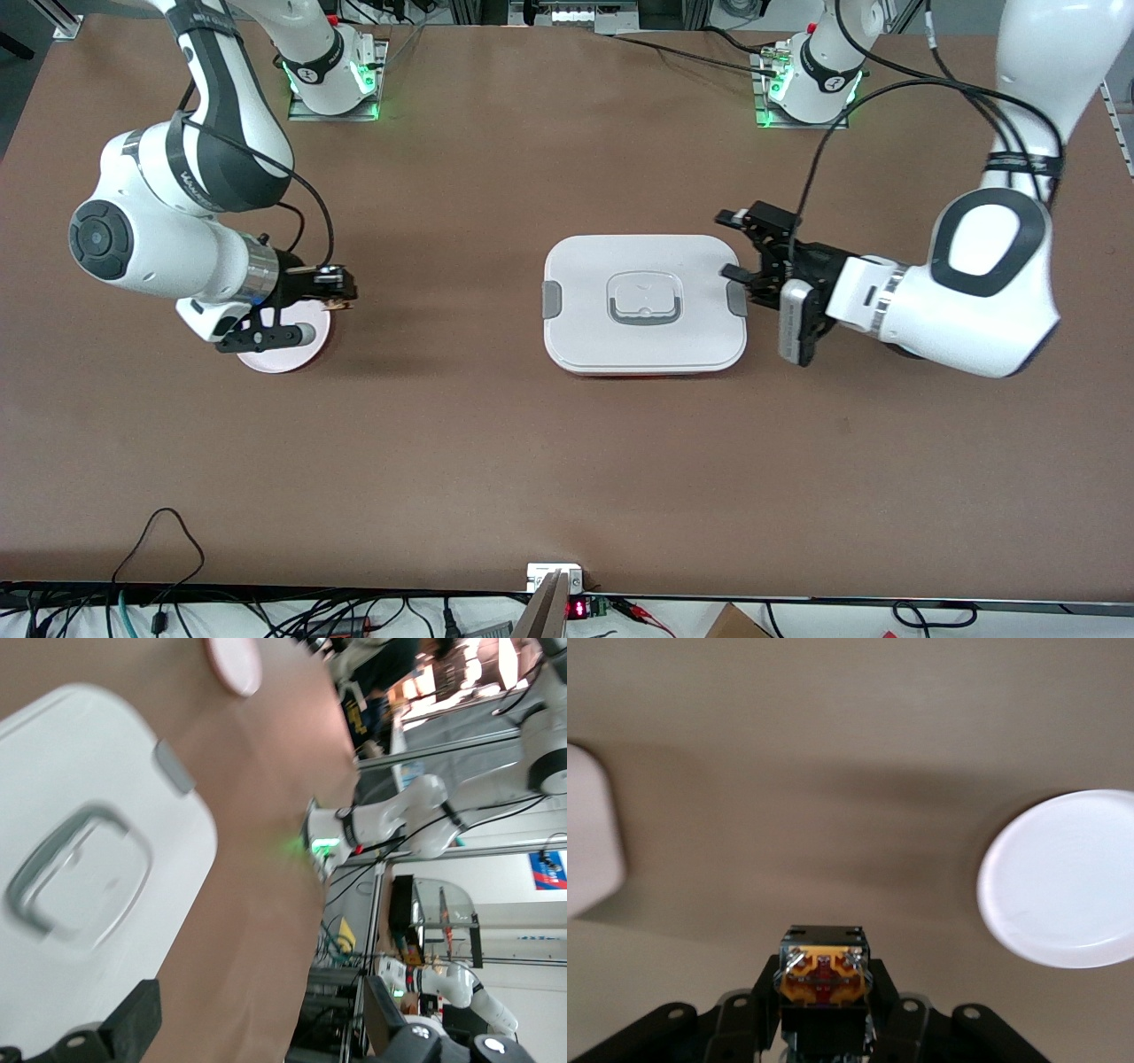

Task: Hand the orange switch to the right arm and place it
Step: 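Carry the switch to the white plate while the left gripper withdraws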

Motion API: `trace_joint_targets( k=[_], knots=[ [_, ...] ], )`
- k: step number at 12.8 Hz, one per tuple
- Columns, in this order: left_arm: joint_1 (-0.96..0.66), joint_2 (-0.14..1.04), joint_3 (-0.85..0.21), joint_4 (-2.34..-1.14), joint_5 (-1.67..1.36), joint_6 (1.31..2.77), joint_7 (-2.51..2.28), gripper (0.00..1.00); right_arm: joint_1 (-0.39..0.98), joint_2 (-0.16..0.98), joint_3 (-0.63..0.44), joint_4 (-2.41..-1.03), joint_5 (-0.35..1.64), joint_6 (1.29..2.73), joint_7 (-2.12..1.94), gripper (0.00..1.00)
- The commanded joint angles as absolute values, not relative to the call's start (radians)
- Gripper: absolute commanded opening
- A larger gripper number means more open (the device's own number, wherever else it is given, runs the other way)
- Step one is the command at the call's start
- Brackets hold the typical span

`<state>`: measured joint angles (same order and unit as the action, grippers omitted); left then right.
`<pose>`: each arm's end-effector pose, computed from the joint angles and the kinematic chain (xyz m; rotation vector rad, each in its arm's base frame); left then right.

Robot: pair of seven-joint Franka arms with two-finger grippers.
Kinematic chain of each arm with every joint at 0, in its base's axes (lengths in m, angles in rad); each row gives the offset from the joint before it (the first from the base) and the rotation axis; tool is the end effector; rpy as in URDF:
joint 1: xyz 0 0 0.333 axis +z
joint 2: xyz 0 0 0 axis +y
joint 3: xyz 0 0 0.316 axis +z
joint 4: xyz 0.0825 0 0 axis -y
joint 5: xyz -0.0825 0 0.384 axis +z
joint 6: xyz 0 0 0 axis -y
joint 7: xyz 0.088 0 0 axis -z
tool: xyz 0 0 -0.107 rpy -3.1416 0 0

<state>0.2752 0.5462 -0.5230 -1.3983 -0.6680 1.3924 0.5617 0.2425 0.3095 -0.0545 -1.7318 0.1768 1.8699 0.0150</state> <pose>0.6266 -0.1653 0.4399 1.9606 -0.7870 -0.3477 0.6095 0.1322 0.3890 -2.9954 -0.1611 0.2773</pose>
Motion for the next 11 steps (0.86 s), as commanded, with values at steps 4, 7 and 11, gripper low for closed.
trace_joint_targets(
  k=[4, 7, 11],
  knots=[
    [0.281, 0.502, -0.532, -1.244, -0.225, 1.203, 0.261, 1.00, 0.167, 0.275, -0.043, -1.995, -0.008, 2.171, -0.087, 0.11],
    [0.275, 0.497, -0.535, -1.226, -0.019, 1.206, 0.097, 1.00, 0.111, 0.275, -0.043, -2.152, -0.008, 2.386, -0.185, 0.11],
    [0.265, 0.495, -0.537, -1.175, 0.190, 1.212, -0.093, 1.00, 0.063, 0.330, -0.043, -2.223, -0.008, 2.569, -0.247, 0.13]
  ],
)
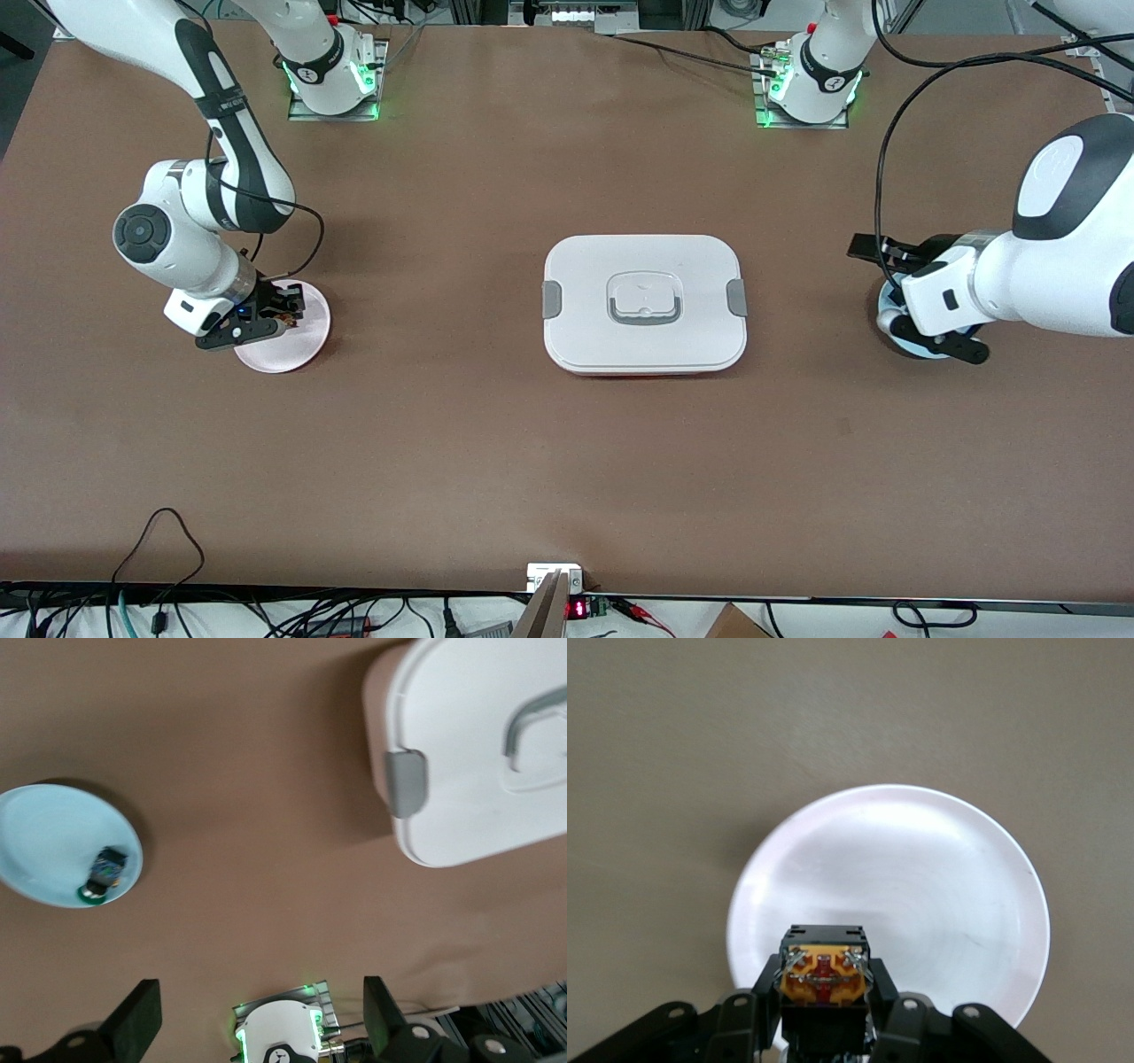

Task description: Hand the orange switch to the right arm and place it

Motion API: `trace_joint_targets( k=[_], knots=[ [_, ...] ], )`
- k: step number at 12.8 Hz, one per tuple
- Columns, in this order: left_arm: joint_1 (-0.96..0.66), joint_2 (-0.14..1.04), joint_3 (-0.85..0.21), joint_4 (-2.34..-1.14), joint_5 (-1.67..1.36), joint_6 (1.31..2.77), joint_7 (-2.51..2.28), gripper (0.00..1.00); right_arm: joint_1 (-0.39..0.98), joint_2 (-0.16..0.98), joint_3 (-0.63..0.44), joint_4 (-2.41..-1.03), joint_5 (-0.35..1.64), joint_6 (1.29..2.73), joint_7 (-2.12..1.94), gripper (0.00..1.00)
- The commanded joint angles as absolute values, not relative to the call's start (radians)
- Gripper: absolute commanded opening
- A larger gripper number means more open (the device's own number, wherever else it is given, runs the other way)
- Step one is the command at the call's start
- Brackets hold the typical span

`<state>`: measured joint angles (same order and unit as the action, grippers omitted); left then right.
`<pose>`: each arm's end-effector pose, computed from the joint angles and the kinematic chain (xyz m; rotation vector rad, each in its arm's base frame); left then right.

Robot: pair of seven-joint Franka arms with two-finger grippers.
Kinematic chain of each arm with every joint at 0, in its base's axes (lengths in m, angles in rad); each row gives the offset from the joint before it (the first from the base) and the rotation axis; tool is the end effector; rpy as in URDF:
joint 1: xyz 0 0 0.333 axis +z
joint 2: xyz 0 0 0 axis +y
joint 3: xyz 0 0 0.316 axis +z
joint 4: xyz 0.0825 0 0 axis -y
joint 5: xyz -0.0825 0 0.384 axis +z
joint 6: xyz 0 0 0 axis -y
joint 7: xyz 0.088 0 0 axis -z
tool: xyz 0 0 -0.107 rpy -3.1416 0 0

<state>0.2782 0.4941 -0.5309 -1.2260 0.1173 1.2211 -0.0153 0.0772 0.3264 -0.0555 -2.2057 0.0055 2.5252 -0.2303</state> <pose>0.6303 -0.0712 0.4905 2.9731 -0.3316 -0.6824 0.5541 0.0118 0.2309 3.1032 0.3905 -0.0123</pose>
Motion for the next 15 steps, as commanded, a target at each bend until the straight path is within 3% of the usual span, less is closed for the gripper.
trace_joint_targets(
  k=[1, 4, 6, 7, 8, 9, 11, 15],
  knots=[
    [0.255, 0.495, -0.537, -1.161, 0.216, 1.212, -0.110, 1.00, 0.054, 0.356, -0.043, -2.221, -0.009, 2.604, -0.247, 0.13],
    [0.217, 0.430, -0.502, -1.176, 0.230, 1.242, -0.100, 1.00, 0.043, 0.397, -0.043, -2.220, -0.009, 2.665, -0.248, 0.14],
    [0.152, 0.297, -0.343, -1.321, 0.166, 1.390, -0.104, 1.00, 0.043, 0.403, -0.043, -2.217, -0.009, 2.671, -0.247, 0.26],
    [0.131, 0.225, -0.243, -1.410, 0.037, 1.484, -0.107, 1.00, 0.043, 0.408, -0.043, -2.217, -0.008, 2.671, -0.244, 0.39],
    [0.097, 0.168, -0.153, -1.499, -0.057, 1.556, -0.095, 1.00, 0.038, 0.407, -0.041, -2.215, -0.008, 2.665, -0.244, 0.74],
    [0.040, 0.110, -0.052, -1.590, -0.104, 1.633, -0.092, 1.00, 0.029, 0.400, -0.041, -2.211, -0.006, 2.665, -0.244, 0.99],
    [-0.023, -0.001, 0.056, -1.721, -0.114, 1.731, -0.065, 1.00, 0.031, 0.364, -0.040, -2.186, 0.000, 2.608, -0.233, 1.00],
    [-0.046, -0.066, 0.029, -1.766, 0.040, 1.752, -0.042, 1.00, 0.057, 0.258, -0.038, -2.066, 0.006, 2.393, -0.229, 1.00]
  ],
)
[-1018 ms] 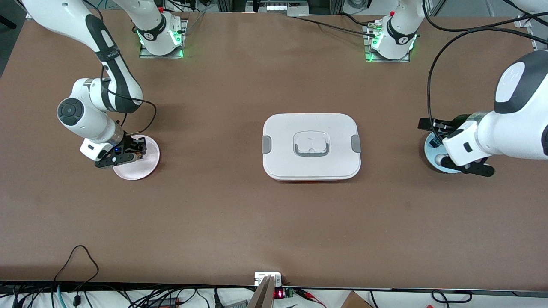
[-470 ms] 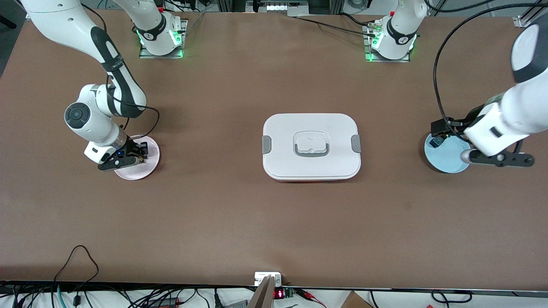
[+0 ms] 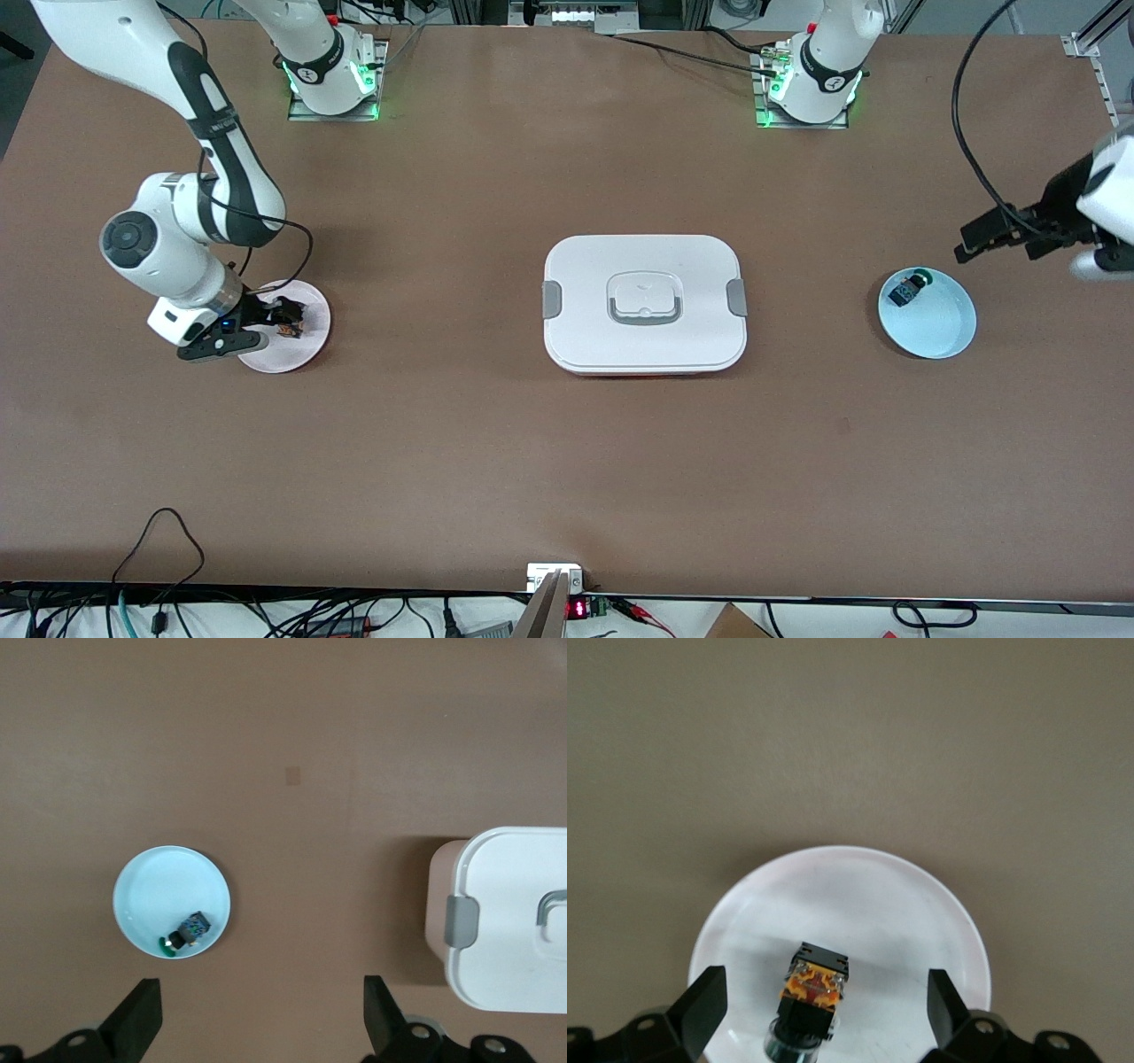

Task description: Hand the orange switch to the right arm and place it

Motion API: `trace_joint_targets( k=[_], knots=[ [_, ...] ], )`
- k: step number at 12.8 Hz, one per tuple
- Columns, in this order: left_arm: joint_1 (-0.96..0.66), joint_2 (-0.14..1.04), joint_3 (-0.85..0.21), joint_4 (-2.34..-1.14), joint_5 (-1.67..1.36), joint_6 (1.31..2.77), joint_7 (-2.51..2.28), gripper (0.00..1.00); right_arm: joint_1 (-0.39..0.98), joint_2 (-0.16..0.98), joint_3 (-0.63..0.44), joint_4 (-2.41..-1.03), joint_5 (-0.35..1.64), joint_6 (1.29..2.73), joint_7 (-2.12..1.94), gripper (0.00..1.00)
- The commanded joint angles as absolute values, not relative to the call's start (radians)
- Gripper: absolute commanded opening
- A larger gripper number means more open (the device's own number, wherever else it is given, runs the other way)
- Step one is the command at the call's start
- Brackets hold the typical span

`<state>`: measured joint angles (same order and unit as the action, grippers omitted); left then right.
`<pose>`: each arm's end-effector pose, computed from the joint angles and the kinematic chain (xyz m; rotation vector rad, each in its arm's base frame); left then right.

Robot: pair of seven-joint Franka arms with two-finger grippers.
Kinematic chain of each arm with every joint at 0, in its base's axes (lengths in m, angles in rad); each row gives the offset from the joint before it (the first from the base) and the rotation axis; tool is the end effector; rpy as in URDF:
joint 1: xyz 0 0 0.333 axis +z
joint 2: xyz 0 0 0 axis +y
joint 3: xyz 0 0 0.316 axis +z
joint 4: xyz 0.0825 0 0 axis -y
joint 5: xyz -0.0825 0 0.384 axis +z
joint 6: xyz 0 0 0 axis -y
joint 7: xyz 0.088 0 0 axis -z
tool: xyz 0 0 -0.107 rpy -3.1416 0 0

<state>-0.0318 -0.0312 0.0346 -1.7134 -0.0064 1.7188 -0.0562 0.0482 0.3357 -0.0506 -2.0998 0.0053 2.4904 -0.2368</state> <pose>0.5553 0.0012 0.5870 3.1313 0.0937 0.0570 0.5877 -0.0009 0.2638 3.0995 0.3636 0.0833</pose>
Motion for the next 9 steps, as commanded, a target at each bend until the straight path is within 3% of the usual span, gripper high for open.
trace_joint_targets(
  k=[1, 9],
  knots=[
    [-0.040, -0.061, 0.023, -1.764, 0.040, 1.747, -0.006, 1.00, 0.069, 0.220, -0.040, -2.045, 0.006, 2.355, -0.232, 1.00],
    [-0.017, -0.045, 0.014, -1.720, 0.020, 1.657, 0.005, 1.00, 0.132, 0.049, -0.038, -1.680, 0.000, 1.719, -0.192, 1.00]
  ],
)
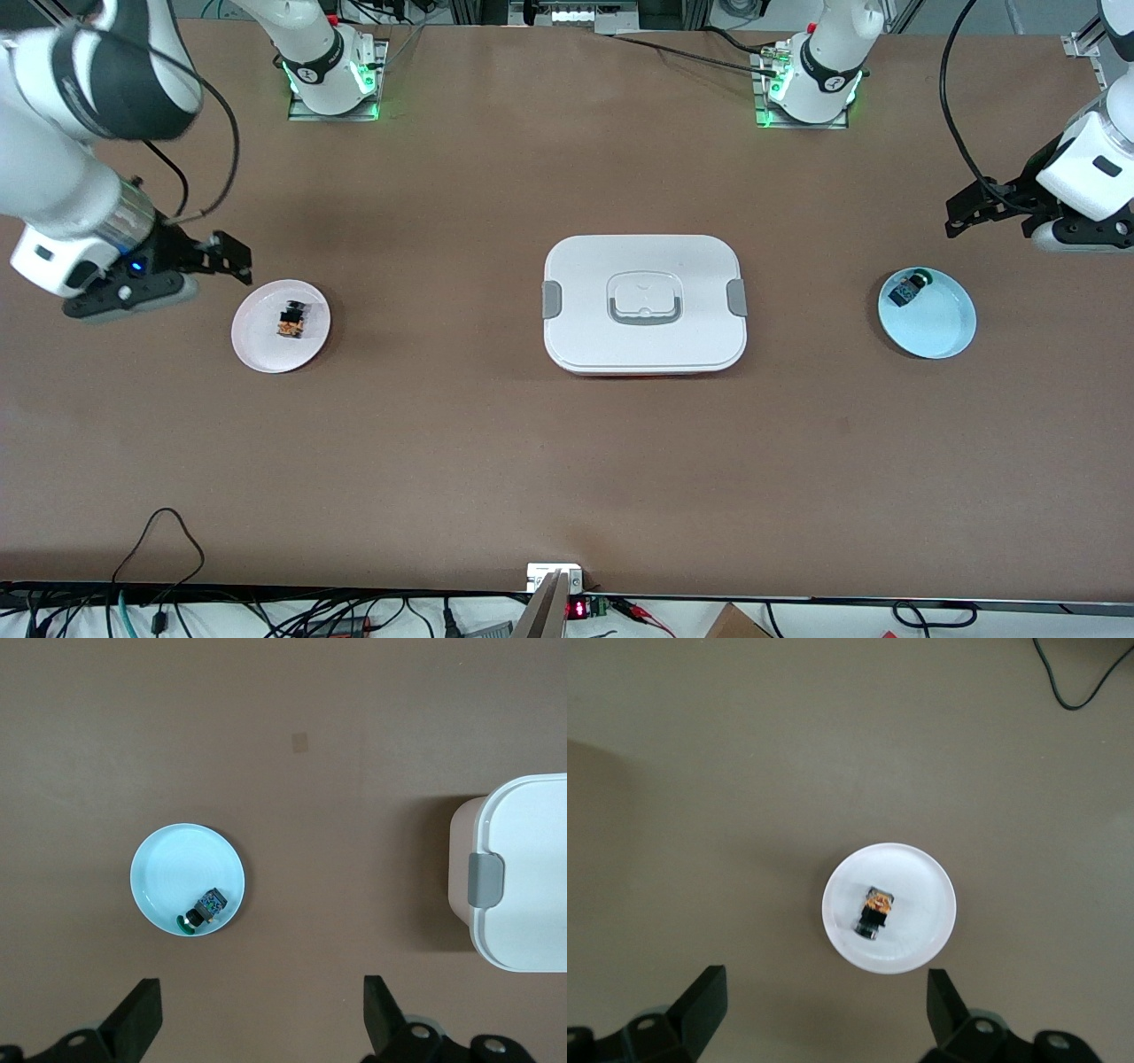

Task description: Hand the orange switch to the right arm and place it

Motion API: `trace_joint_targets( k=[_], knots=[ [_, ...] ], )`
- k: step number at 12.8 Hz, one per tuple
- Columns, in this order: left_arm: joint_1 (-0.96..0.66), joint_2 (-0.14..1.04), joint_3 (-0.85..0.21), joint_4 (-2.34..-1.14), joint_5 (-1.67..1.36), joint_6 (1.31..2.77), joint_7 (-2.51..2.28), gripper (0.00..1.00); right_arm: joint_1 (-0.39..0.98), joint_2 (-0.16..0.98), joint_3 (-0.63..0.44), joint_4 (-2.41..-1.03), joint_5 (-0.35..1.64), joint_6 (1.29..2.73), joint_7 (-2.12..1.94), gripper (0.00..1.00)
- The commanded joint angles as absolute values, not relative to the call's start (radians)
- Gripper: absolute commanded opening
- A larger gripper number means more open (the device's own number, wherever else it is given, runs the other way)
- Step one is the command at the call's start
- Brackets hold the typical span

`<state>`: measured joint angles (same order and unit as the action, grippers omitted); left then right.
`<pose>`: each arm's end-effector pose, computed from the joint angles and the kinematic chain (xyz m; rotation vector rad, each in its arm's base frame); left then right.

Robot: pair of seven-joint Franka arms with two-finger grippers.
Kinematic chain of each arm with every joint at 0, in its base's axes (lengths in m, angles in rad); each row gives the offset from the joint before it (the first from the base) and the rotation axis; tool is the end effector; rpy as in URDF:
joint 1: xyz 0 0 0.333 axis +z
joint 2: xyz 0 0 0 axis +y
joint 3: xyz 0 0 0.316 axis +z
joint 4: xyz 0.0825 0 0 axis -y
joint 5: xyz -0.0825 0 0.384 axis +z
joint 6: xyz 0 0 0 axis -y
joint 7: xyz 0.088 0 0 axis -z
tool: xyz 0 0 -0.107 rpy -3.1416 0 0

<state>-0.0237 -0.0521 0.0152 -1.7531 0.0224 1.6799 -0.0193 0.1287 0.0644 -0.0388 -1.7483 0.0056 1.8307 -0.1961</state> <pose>0.5431 -0.0023 0.5760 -3.1197 -0.0126 0.0325 0.5827 0.0535 0.5258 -3.1077 -0.4454 -0.0285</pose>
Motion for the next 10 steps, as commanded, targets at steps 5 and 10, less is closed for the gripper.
trace_joint_targets(
  k=[5, 10],
  knots=[
    [-0.018, -0.035, 0.011, -1.706, 0.018, 1.654, 0.009, 1.00, 0.137, 0.006, -0.035, -1.578, -0.002, 1.551, -0.187, 1.00],
    [-0.017, -0.026, 0.011, -1.704, -0.032, 1.652, 0.014, 1.00, 0.146, 0.017, -0.038, -1.559, -0.005, 1.566, -0.178, 1.00]
  ],
)
